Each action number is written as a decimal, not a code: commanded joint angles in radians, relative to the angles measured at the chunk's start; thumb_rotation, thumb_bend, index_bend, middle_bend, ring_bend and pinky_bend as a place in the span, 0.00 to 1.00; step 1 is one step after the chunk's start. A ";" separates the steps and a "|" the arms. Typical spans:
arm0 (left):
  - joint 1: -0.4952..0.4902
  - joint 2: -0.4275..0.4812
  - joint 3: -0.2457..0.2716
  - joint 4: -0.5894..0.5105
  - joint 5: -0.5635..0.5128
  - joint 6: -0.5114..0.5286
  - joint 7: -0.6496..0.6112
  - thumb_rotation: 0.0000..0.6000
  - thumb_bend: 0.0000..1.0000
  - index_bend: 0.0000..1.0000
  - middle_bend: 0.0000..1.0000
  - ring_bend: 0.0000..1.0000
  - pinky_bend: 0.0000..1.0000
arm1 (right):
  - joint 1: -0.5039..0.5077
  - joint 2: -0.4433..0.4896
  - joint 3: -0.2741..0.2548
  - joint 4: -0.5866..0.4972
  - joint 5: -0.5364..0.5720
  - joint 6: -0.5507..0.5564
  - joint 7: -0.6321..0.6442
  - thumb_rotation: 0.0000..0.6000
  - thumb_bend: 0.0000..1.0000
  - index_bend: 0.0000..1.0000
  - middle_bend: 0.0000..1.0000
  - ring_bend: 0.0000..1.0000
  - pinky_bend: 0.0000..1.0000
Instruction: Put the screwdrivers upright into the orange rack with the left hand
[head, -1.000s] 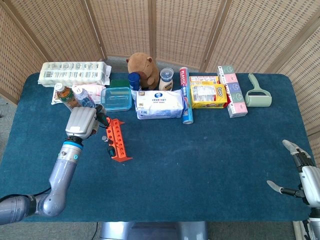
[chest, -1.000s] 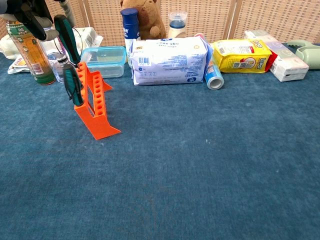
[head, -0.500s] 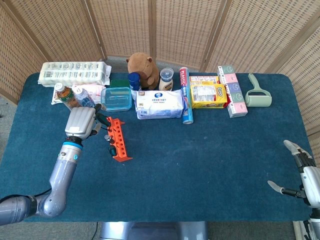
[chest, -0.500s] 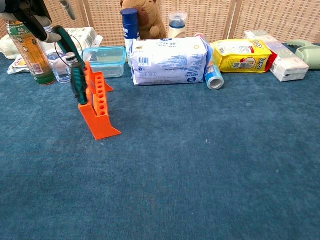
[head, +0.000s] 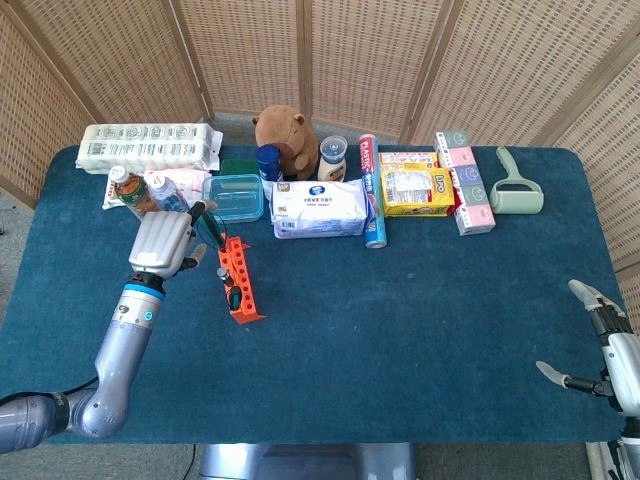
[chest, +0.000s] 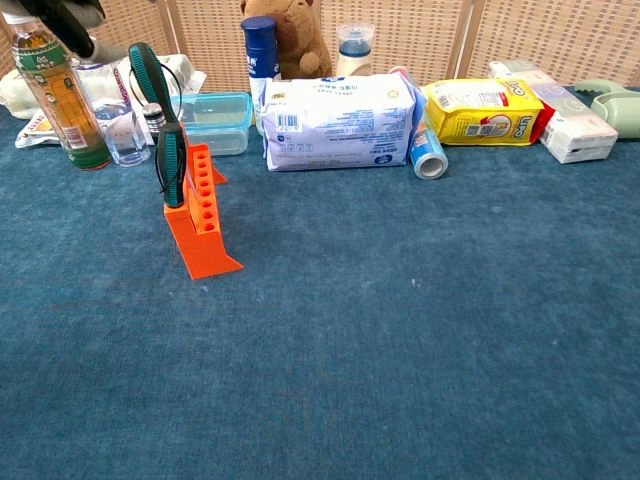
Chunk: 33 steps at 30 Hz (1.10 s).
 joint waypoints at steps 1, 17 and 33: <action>0.020 0.030 -0.001 -0.032 0.065 0.019 -0.031 1.00 0.32 0.24 0.94 1.00 0.97 | 0.000 0.000 -0.001 0.000 -0.002 0.001 0.000 1.00 0.16 0.00 0.10 0.09 0.09; 0.126 0.202 0.012 -0.089 0.109 -0.030 -0.197 1.00 0.12 0.22 0.92 1.00 0.97 | 0.001 -0.007 -0.004 -0.011 -0.012 0.000 -0.030 1.00 0.16 0.00 0.10 0.09 0.09; 0.291 0.287 0.140 -0.020 0.325 -0.051 -0.409 1.00 0.00 0.00 0.17 0.46 0.80 | -0.004 -0.007 -0.008 -0.024 -0.024 0.014 -0.053 1.00 0.16 0.00 0.10 0.09 0.09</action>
